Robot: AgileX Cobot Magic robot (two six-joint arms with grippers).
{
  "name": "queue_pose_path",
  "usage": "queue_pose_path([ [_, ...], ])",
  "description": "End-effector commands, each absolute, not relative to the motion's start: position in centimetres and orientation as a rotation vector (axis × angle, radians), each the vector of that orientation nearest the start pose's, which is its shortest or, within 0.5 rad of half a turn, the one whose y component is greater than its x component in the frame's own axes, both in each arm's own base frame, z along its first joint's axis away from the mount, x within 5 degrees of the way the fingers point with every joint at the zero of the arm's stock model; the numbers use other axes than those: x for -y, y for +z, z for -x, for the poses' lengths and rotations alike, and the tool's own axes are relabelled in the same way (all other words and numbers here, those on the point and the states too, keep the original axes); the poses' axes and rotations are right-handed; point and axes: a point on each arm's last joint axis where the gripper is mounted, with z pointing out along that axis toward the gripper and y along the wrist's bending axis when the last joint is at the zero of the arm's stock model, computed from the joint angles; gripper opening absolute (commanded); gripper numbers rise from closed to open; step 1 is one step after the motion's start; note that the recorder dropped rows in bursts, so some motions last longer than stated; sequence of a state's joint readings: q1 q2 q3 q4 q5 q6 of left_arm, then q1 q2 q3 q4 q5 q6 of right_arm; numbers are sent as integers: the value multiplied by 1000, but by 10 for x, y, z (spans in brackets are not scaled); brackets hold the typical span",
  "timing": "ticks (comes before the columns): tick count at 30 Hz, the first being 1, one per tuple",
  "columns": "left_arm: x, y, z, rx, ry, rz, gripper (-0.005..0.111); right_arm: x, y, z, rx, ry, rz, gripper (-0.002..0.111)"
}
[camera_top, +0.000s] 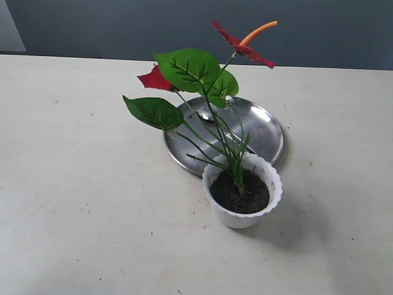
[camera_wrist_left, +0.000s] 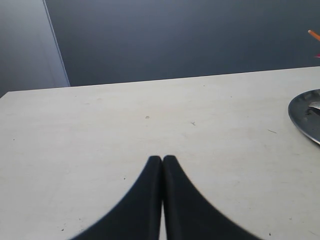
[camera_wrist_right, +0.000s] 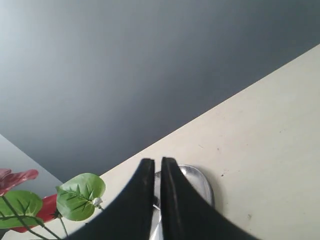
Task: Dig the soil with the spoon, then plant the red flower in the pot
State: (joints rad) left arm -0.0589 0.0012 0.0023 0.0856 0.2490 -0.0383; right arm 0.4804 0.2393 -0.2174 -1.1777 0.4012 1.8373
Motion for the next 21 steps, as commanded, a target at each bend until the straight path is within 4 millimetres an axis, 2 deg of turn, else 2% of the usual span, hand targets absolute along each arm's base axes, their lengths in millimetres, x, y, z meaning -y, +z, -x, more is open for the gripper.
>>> queue_pose_path([
  [1, 1, 192, -55, -1721, 9, -65, 1, -1, 256, -75, -1630, 563, -462, 6],
  [10, 1, 192, -55, -1721, 7, -64, 1, -1, 259, -72, -1618, 519, -372, 6],
  [14, 1, 192, -55, -1721, 7, -64, 1, -4, 259, -62, -1531, 552, -265, 6],
  [21, 1, 192, -55, -1721, 9, -66, 1, -10, 251, -48, -1340, 533, -241, 6],
])
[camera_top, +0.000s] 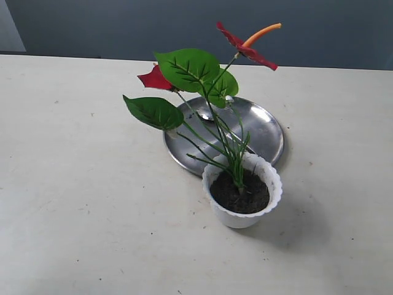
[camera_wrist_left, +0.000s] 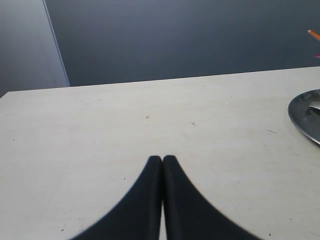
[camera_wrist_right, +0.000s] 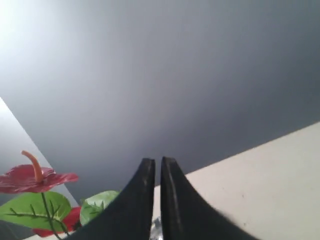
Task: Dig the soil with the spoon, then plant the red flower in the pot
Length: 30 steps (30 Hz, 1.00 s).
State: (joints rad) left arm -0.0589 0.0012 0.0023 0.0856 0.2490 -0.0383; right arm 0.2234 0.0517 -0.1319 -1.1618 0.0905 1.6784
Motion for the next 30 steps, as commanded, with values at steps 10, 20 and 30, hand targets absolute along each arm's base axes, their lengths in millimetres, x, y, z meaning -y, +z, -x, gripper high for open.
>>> queue_pose_path([
  [10, 1, 192, -55, -1721, 7, -64, 1, -11, 249, -49, -1290, 517, -319, 6],
  [20, 1, 192, -55, -1721, 7, -64, 1, -3, 241, -50, -1166, 526, -397, 6],
  [30, 1, 192, -55, -1721, 7, -64, 1, 8, 215, -55, -1399, 253, -439, 6],
])
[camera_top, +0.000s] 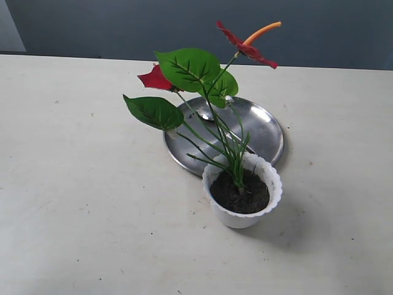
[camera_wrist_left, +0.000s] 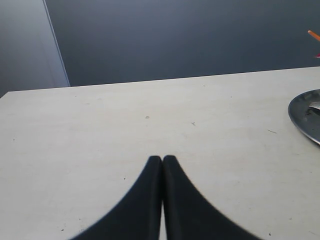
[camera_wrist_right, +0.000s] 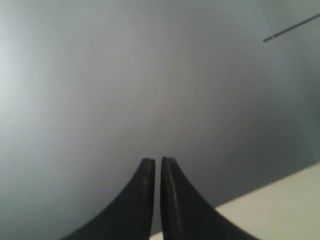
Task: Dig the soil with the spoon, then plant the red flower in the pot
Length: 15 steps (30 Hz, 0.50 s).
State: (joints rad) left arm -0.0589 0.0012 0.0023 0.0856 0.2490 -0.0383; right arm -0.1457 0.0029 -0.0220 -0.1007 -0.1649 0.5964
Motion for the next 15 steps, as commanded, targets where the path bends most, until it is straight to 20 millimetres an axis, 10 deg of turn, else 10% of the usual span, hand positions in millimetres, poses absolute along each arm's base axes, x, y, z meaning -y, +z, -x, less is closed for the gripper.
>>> queue_pose_path([
  [1, 1, 192, -55, -1721, 7, -64, 1, 8, 215, -55, -1403, 247, -434, 6],
  [15, 1, 192, -55, -1721, 7, -64, 1, 9, 206, -56, -1522, 134, -373, 6],
])
